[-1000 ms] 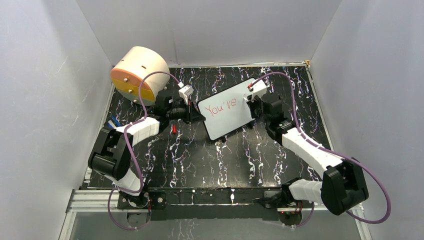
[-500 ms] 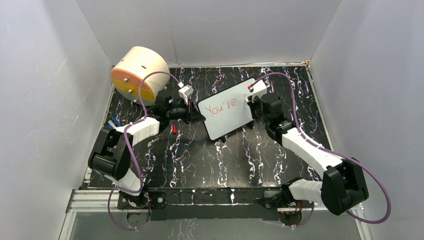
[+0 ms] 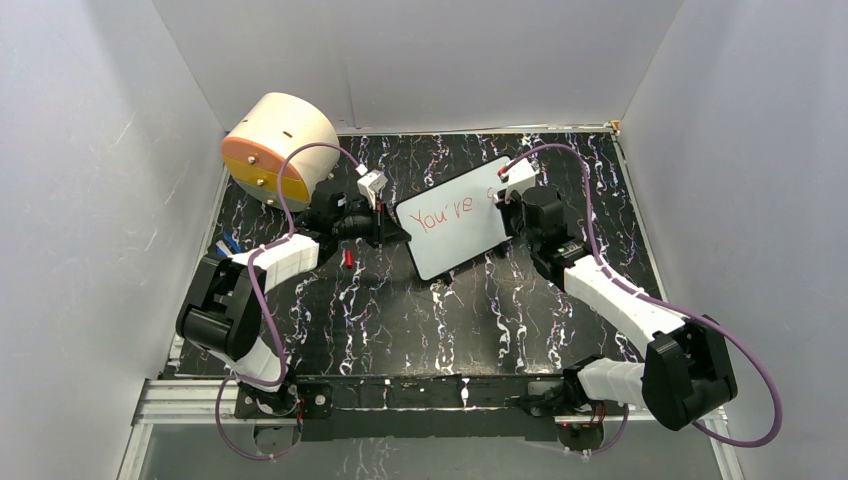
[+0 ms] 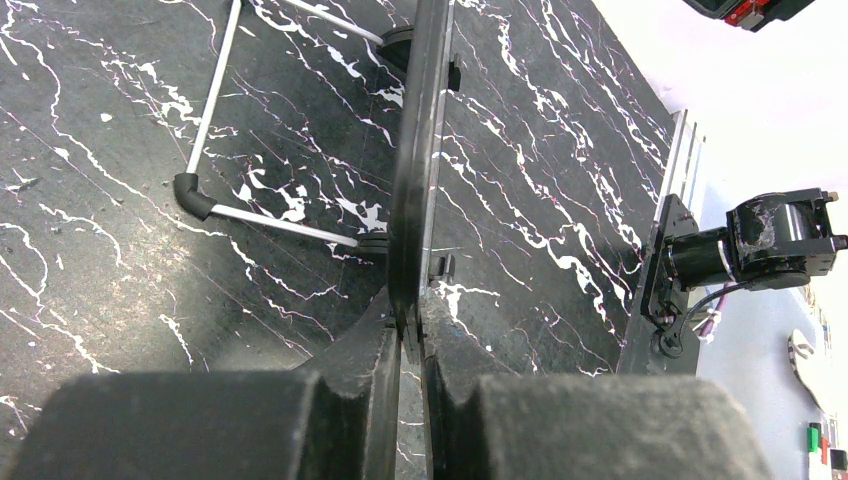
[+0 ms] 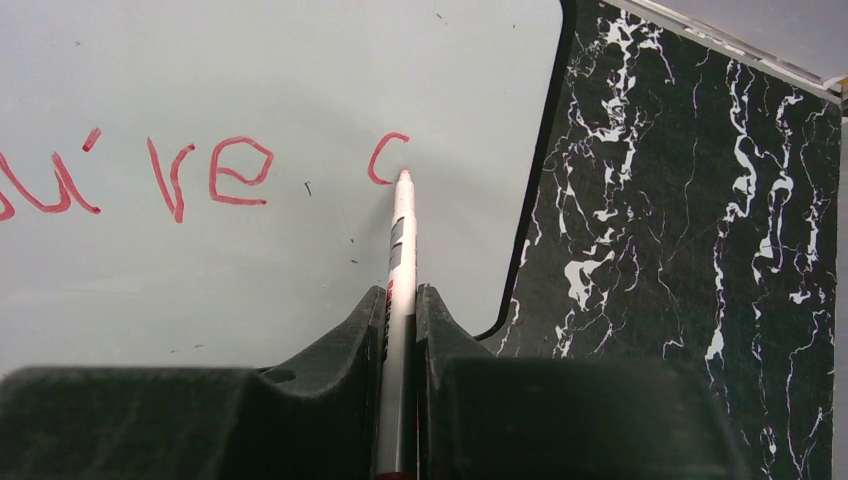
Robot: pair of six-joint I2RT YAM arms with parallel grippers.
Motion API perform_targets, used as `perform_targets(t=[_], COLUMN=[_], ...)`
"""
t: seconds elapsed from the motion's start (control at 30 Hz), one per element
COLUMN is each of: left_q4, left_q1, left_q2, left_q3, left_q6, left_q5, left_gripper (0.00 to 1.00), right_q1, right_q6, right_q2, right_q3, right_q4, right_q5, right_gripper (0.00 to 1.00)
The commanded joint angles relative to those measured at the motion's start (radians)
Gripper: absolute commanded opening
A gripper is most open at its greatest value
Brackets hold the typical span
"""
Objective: Write a sentence on the whiteboard
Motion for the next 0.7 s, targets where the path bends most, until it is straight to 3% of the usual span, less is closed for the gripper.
perform_targets(t=[0.0, 0.67], left_q4=[-0.052, -0.052], left_q1=[0.002, 0.003], left_q2=[-0.01, -0.009], left_q3=[0.01, 0.012], left_q6=[0.041, 0.043], left_q5=[-0.002, -0.002], left_gripper=[0.0, 0.0], right_q1=[-0.003, -0.006], right_q6=[-0.005, -0.015], right_q2=[-0.009, 0.013], right_q3=[0.026, 0.052], right_q4=[0.091, 0.116], right_q5=[0.015, 0.012], right_gripper=[0.0, 0.0])
